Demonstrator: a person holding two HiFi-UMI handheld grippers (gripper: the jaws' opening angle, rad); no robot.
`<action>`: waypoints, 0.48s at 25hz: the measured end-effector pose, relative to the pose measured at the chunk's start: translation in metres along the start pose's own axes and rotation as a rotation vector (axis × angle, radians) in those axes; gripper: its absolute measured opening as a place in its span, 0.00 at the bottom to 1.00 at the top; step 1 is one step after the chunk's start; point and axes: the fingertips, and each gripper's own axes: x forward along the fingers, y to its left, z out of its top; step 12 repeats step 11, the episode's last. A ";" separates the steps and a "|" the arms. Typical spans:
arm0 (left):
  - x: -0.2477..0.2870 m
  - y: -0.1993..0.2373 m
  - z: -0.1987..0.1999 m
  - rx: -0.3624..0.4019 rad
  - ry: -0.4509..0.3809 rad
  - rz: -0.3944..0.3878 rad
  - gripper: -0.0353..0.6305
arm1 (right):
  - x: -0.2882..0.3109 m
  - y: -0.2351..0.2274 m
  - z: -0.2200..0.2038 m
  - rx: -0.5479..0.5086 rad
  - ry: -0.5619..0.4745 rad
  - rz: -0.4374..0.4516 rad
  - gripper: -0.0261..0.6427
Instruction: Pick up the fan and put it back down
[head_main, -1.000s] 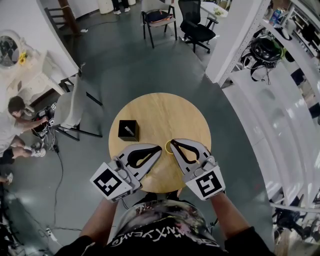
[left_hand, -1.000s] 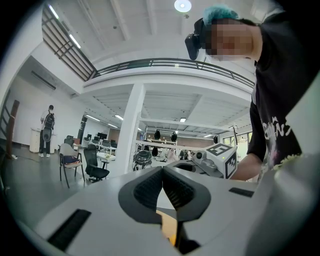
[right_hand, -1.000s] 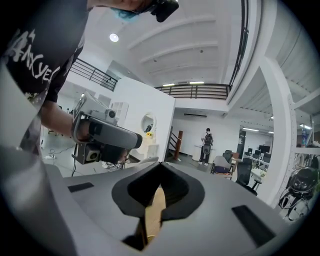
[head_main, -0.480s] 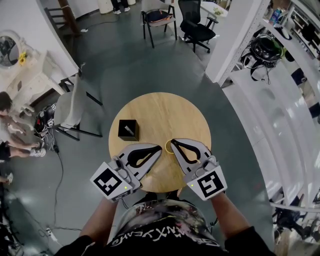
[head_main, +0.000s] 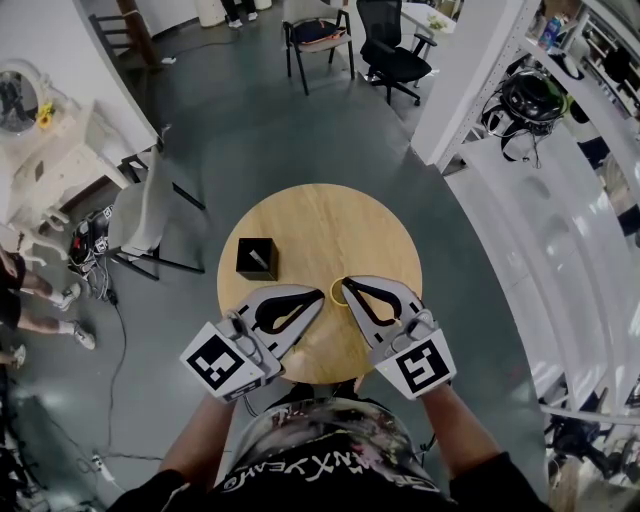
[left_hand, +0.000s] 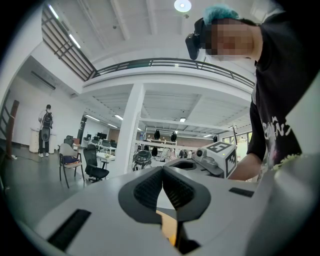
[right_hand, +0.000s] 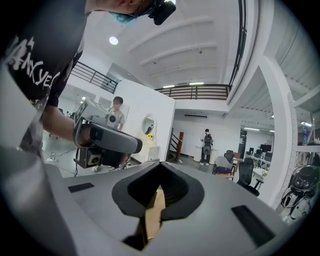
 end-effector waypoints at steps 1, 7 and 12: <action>0.000 0.000 0.000 0.000 0.001 0.000 0.08 | 0.000 0.000 0.000 -0.001 -0.001 0.001 0.03; -0.002 -0.001 0.002 0.001 0.004 -0.001 0.08 | 0.000 0.001 0.005 0.014 -0.010 -0.006 0.03; -0.002 -0.001 0.001 0.001 0.005 -0.003 0.08 | -0.001 0.001 0.004 0.015 -0.006 -0.006 0.03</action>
